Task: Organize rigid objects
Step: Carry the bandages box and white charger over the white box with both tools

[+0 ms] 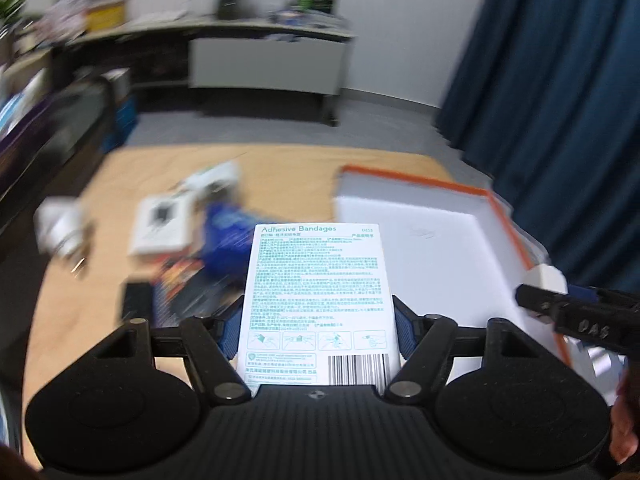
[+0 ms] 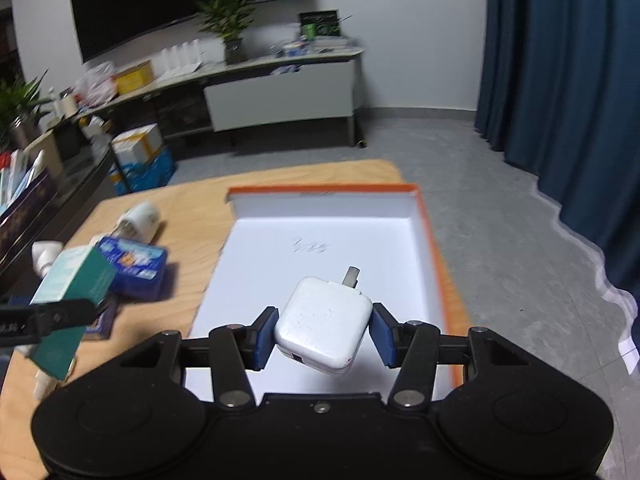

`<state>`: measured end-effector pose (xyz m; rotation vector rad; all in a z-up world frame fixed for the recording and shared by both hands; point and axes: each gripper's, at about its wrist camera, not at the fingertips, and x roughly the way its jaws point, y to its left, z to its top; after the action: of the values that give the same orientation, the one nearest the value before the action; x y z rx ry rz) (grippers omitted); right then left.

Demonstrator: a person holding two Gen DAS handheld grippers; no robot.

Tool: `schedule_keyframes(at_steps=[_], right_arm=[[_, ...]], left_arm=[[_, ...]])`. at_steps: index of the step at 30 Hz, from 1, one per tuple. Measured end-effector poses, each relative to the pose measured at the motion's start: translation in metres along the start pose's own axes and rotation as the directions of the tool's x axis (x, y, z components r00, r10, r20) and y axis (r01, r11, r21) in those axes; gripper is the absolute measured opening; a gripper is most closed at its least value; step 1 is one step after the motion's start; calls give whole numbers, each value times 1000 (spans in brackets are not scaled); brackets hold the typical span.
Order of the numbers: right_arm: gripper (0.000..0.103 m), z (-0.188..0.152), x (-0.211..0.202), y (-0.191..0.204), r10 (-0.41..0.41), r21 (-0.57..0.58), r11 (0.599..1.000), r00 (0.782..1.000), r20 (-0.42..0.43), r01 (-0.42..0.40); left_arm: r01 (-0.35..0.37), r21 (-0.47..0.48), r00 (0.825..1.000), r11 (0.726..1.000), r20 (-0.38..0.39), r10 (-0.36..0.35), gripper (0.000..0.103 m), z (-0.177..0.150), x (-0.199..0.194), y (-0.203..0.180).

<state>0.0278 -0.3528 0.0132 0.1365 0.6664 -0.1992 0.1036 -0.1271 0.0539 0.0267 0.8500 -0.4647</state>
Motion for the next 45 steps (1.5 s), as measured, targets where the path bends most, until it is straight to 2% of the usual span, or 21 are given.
schedule_keyframes(at_steps=[4, 7, 10, 15, 18, 26, 38, 45], right_arm=[[61, 10, 5, -16, 3, 32, 999, 1000, 14, -4], [61, 15, 16, -22, 8, 27, 1000, 1000, 12, -8], [61, 19, 27, -24, 16, 4, 1000, 1000, 7, -16], [61, 27, 47, -27, 22, -24, 999, 1000, -15, -22], [61, 31, 57, -27, 29, -31, 999, 999, -28, -30], [61, 38, 76, -28, 37, -16, 999, 997, -72, -38], [61, 42, 89, -28, 0, -52, 999, 994, -111, -6], [61, 48, 83, -22, -12, -85, 996, 996, -93, 4]], left_arm=[[16, 105, 999, 994, 35, -20, 72, 17, 14, -40], [10, 113, 1000, 994, 21, -12, 72, 16, 32, -55], [4, 79, 1000, 997, -2, -4, 72, 11, 47, -58], [-24, 89, 999, 996, -25, 26, 72, 7, 57, -62], [-42, 81, 999, 996, -32, 44, 72, 16, 67, -63], [-30, 93, 999, 995, -33, 33, 72, 24, 71, -60], [-26, 142, 999, 990, -40, 32, 72, 25, 81, -67], [-33, 135, 999, 990, -29, 37, 72, 25, 78, -67]])
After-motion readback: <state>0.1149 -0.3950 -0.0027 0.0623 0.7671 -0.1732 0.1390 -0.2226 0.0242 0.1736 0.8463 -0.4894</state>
